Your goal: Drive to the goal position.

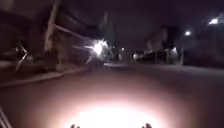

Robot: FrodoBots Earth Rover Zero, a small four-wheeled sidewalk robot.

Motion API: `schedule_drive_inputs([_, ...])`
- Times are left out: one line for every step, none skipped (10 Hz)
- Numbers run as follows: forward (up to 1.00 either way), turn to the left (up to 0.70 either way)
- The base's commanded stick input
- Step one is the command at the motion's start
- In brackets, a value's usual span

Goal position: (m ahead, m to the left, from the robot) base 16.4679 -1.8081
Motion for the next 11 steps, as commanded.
schedule_drive_inputs([1.00,-0.06])
schedule_drive_inputs([1.00,-0.31])
schedule_drive_inputs([1.00,-0.40])
schedule_drive_inputs([1.00,-0.40])
schedule_drive_inputs([1.00,-0.40])
schedule_drive_inputs([1.00,-0.40])
schedule_drive_inputs([1.00,-0.27])
schedule_drive_inputs([1.00,-0.04])
schedule_drive_inputs([1.00,-0.01])
schedule_drive_inputs([1.00,0.00])
schedule_drive_inputs([1.00,0.00])
